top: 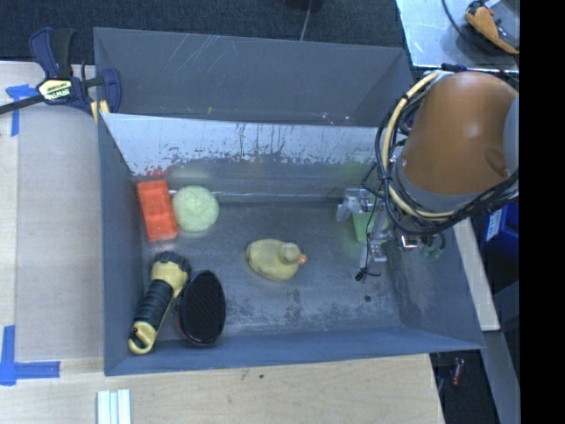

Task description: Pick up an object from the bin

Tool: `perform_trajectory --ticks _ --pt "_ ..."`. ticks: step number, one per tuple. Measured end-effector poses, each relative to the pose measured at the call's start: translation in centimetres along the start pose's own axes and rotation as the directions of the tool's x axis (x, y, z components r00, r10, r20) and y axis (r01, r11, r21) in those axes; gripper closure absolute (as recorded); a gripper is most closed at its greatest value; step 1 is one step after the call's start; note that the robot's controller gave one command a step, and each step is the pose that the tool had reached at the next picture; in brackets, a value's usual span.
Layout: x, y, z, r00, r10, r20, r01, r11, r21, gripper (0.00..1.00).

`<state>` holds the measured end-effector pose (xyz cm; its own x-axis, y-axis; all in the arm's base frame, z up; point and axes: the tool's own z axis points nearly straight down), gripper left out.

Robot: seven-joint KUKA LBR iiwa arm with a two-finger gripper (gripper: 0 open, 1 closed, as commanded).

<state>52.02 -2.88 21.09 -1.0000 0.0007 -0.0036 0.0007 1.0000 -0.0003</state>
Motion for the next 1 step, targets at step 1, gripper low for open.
perform_trajectory --ticks 1 --pt "-3.96 5.33 12.54 0.988 0.151 0.003 -0.151 0.989 -0.001 0.00"
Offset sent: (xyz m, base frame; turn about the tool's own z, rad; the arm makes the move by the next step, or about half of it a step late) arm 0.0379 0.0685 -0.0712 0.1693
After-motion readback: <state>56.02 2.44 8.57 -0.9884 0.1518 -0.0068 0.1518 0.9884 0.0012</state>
